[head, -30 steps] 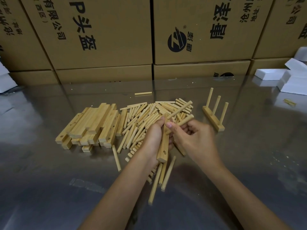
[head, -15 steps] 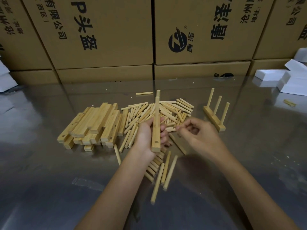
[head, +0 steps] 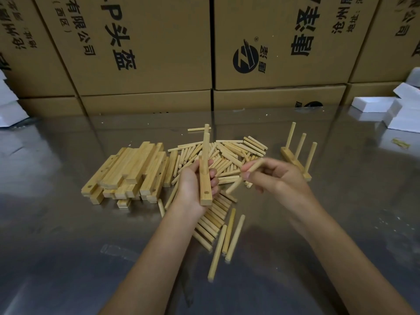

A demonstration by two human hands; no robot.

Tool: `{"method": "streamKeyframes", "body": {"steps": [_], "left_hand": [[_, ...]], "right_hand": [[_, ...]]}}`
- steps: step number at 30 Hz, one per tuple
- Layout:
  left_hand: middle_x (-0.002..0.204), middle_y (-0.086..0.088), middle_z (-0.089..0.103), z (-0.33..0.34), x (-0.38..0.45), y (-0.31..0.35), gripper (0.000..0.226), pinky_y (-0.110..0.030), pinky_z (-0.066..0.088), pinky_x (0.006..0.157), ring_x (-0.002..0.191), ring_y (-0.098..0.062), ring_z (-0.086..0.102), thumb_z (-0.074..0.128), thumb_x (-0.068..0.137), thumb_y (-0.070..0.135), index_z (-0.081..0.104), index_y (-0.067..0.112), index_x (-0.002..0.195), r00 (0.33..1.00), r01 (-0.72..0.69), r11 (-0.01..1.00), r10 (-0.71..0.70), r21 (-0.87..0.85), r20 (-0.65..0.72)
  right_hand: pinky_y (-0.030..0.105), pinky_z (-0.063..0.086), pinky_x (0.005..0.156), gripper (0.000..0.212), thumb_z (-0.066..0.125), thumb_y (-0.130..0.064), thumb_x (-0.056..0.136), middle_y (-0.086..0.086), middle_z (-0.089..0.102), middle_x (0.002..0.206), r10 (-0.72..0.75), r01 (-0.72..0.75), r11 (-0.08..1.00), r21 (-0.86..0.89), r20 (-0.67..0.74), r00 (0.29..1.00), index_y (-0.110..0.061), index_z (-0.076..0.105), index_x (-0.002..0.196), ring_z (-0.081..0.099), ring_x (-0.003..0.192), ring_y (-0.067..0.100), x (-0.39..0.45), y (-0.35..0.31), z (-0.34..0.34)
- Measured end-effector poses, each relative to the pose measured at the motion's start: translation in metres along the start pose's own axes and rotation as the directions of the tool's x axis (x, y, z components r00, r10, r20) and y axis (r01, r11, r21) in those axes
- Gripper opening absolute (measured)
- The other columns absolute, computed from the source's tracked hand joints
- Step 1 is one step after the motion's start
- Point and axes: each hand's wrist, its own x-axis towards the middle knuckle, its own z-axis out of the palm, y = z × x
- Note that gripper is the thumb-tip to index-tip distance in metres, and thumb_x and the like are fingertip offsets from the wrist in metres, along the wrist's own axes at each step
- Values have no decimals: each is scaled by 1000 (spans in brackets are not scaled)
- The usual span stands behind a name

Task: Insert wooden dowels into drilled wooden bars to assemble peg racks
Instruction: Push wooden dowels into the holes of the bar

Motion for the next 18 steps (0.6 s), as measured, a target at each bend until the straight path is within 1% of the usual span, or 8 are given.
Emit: {"method": "streamKeyframes", "body": {"steps": [2, 4, 7, 9, 11, 12, 15, 18], "left_hand": [[62, 1, 50, 1, 0, -3, 33, -22, 37, 45, 49, -12, 42, 44, 103, 33, 63, 9, 116, 1000, 0, 1000, 1, 29, -7], [65, 0, 52, 3, -1, -7, 39, -23, 40, 52, 53, -13, 45, 46, 102, 33, 63, 6, 125, 1000, 5, 999, -4, 48, -18], [83, -7, 56, 10, -3, -12, 46, -27, 44, 60, 67, -19, 52, 45, 102, 35, 62, 5, 131, 1000, 17, 996, -17, 88, -5], [94, -11, 62, 12, -6, -15, 45, -32, 48, 72, 80, -25, 60, 44, 101, 38, 74, 7, 114, 1000, 21, 993, -22, 117, 11], [88, -9, 72, 13, -6, -20, 55, -36, 53, 78, 77, -23, 70, 39, 102, 42, 83, 15, 83, 998, 13, 989, -21, 145, 51], [82, -7, 74, 13, -6, -22, 60, -36, 53, 78, 74, -21, 72, 37, 103, 43, 82, 17, 73, 997, 20, 988, -31, 152, 70], [68, -4, 71, 16, -6, -27, 64, -34, 52, 72, 70, -20, 68, 37, 104, 43, 78, 19, 61, 997, 33, 989, -42, 144, 60], [73, -6, 72, 17, -6, -27, 63, -35, 53, 69, 71, -23, 71, 37, 104, 44, 79, 18, 65, 999, 28, 991, -33, 133, 39]], "right_hand": [[13, 48, 63, 8, 70, -10, 88, -10, 72, 82, -93, 92, 995, 29, 37, 995, -16, 75, 92, 61, 70, -3, -7, -6, 10], [10, 49, 65, 8, 63, -10, 93, -17, 70, 80, -233, 234, 972, -28, 42, 972, -14, 69, 95, 64, 73, -4, -12, -8, 21], [15, 52, 67, 6, 59, -9, 96, -9, 69, 84, -358, 361, 929, -79, 49, 932, -9, 65, 98, 67, 80, 7, -16, -7, 32], [26, 54, 67, 6, 58, -11, 98, -2, 67, 86, -386, 394, 907, -146, 83, 919, -10, 64, 98, 66, 82, 18, -17, -4, 34], [35, 55, 66, 6, 58, -14, 98, -2, 65, 84, -391, 402, 895, -195, 94, 916, -12, 63, 97, 64, 80, 21, -17, -2, 36], [35, 54, 65, 6, 58, -16, 99, -4, 64, 84, -392, 402, 891, -210, 92, 916, -14, 63, 96, 64, 79, 20, -17, -1, 36], [22, 49, 61, 5, 60, -18, 98, -10, 62, 80, -409, 415, 879, -234, 76, 909, -19, 62, 94, 63, 76, 15, -16, 0, 38], [14, 42, 62, 9, 60, -17, 99, -15, 60, 78, -420, 421, 870, -256, 61, 906, -22, 61, 91, 61, 75, 11, -16, 1, 39]]}}
